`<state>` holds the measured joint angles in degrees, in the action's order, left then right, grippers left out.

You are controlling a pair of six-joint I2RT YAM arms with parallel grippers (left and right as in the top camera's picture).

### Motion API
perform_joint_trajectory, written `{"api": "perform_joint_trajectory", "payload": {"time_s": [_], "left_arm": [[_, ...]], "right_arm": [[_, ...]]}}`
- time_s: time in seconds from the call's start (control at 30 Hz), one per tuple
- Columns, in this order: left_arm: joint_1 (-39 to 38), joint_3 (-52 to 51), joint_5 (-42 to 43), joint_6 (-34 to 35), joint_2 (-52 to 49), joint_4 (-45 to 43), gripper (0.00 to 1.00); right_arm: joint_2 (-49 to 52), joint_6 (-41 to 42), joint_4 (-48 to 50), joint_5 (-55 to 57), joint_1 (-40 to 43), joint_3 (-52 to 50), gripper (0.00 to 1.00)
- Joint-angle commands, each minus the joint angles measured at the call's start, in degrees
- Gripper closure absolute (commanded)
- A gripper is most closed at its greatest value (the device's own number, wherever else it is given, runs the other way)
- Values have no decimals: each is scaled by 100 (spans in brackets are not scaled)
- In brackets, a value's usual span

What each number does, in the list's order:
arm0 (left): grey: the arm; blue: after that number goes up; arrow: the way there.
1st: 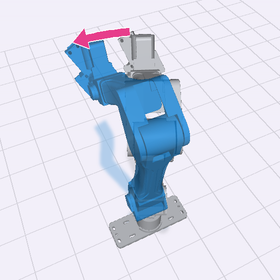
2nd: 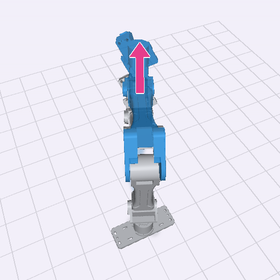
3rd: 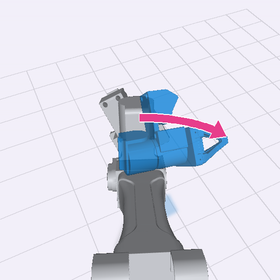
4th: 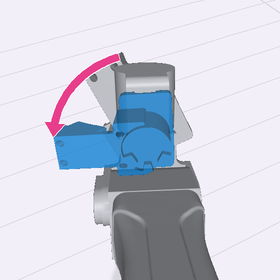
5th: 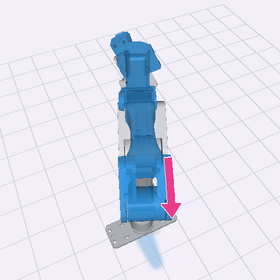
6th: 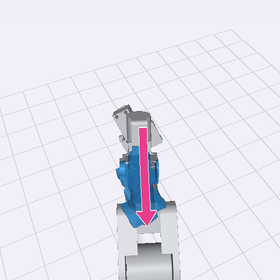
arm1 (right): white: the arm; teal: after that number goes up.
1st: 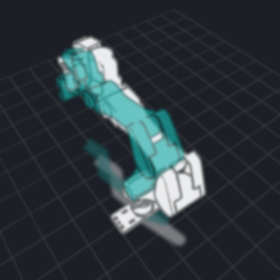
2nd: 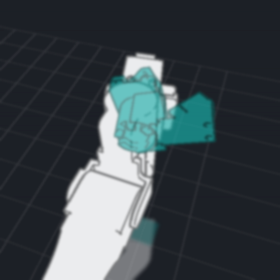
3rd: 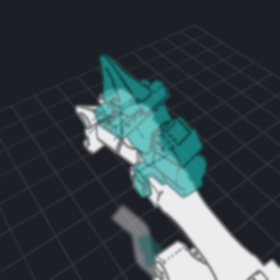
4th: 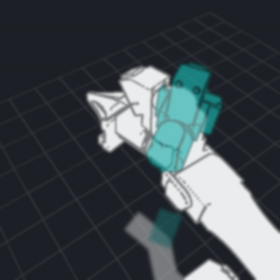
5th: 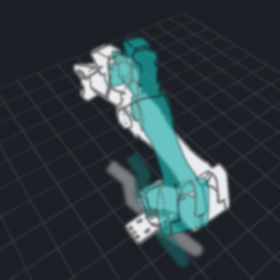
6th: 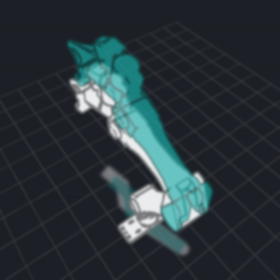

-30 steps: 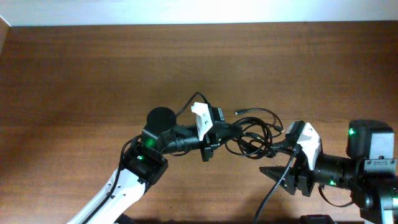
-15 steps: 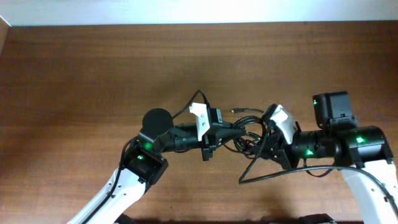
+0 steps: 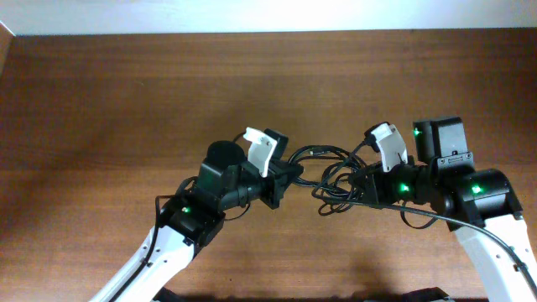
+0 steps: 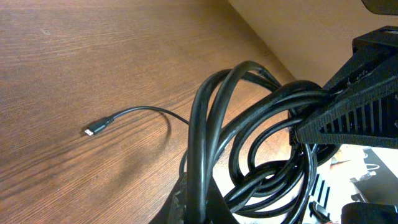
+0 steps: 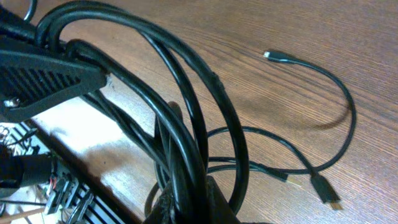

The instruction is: Untangle cables

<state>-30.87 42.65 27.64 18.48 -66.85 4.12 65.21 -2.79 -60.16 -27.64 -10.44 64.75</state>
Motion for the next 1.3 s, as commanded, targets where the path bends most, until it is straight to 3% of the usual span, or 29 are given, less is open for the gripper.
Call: {"api": "perform_joint_trajectory", "payload": {"time_s": [0.0,0.07,0.1,0.13,0.17,0.2,0.27,0.3,0.37,0.4,0.47,0.6,0.7,0.93,1.17,1.27], "left_arm": [[404,-125,-748,-437,24,529,100],[404,-125,282,-1279,24,555,100],[404,-125,1464,-1993,24,553,100],[404,-125,2330,-2487,24,562,100],[404,-125,2927,-2719,24,546,100],[404,-125,3202,-2719,24,538,100],[404,-125,3257,-2717,24,341,100],[404,-125,3252,-2686,24,140,100],[404,-125,2330,-1840,24,-304,100],[404,-125,1163,-1062,24,-389,100],[404,-125,-90,455,24,-538,100],[404,-125,-214,2011,24,-1700,100],[387,-125,-164,3257,24,-1902,100],[389,-125,1283,3467,24,-2358,100],[389,-125,2612,3471,24,-2337,100],[389,-125,3392,3941,24,-2570,100]], "right_arm": [[-186,807,98,1971,225,105,96],[-186,824,273,2256,225,105,95],[-186,822,479,2256,225,105,82],[-186,824,608,2251,225,105,79],[-186,824,658,2210,225,105,68],[-186,822,645,2214,225,105,67],[-186,820,501,2009,225,105,50],[-186,817,321,1648,223,105,48],[-186,708,-44,1051,219,105,43],[-186,605,-153,557,219,105,42],[-186,601,-181,258,212,105,37],[-179,527,-136,256,46,105,33],[-20,518,221,503,-348,105,21],[1097,520,879,994,-352,105,21],[1145,890,1676,1021,-341,105,20],[1145,935,1757,1816,-341,105,21]]}}
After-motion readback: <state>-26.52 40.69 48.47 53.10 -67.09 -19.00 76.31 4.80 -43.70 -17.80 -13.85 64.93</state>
